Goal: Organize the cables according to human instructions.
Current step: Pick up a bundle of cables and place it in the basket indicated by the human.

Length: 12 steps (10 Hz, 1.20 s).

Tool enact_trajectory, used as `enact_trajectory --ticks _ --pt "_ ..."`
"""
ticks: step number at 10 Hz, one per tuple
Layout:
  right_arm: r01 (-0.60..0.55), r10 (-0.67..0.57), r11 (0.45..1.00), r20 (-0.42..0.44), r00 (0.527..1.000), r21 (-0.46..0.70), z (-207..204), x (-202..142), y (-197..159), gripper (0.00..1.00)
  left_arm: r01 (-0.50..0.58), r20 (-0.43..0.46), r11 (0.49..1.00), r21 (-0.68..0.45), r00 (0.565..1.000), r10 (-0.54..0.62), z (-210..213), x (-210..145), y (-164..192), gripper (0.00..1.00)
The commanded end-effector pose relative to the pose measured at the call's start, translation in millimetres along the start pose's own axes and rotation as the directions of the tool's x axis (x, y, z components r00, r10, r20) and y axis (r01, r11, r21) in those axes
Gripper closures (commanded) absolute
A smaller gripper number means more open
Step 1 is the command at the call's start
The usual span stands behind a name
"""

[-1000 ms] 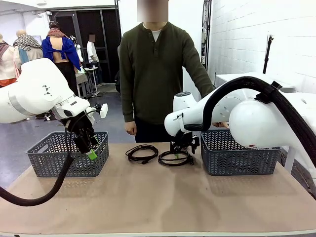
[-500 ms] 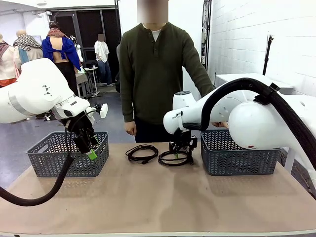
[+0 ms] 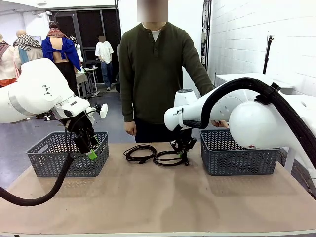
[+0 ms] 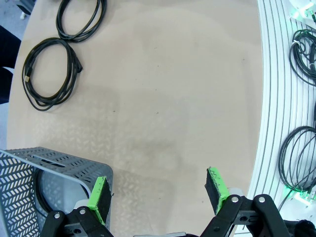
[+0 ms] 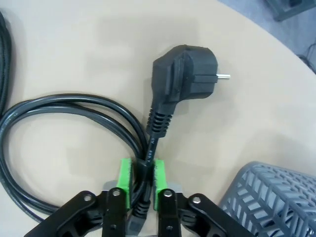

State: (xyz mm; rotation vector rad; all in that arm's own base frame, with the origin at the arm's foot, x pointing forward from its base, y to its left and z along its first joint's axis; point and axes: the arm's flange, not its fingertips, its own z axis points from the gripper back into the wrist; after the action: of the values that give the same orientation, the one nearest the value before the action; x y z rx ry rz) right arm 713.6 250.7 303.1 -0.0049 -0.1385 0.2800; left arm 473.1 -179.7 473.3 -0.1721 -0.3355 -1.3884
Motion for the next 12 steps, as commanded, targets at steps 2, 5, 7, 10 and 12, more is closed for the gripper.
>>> enact_trajectory --ticks 2,5,7,10,12 --pt "-0.017 0.017 0.999 -0.008 1.0 -0.028 -3.1 1.5 -2.1 1.0 -0.001 0.0 1.0 0.002 1.0 0.001 0.8 -0.4 -0.7 0.0" --pt "-0.043 0.043 0.997 0.014 0.999 -0.058 10.4 1.0 1.6 1.0 -0.001 0.0 1.0 0.002 1.0 0.001 0.8 -0.4 -0.7 0.0" --pt "-0.069 0.07 0.996 0.014 0.997 -0.059 40.6 1.1 1.2 1.0 -0.001 0.0 1.0 0.002 1.0 0.001 0.8 -0.4 -0.7 0.0" --pt "-0.113 0.112 0.993 -0.005 0.994 -0.023 88.5 5.1 3.5 1.0 -0.001 0.0 1.0 0.002 1.0 0.001 0.8 -0.4 -0.7 0.0" --pt "-0.152 0.152 0.988 -0.046 0.987 -0.007 125.1 4.2 3.4 1.0 -0.001 0.0 1.0 0.002 1.0 0.001 0.8 -0.4 -0.7 0.0"
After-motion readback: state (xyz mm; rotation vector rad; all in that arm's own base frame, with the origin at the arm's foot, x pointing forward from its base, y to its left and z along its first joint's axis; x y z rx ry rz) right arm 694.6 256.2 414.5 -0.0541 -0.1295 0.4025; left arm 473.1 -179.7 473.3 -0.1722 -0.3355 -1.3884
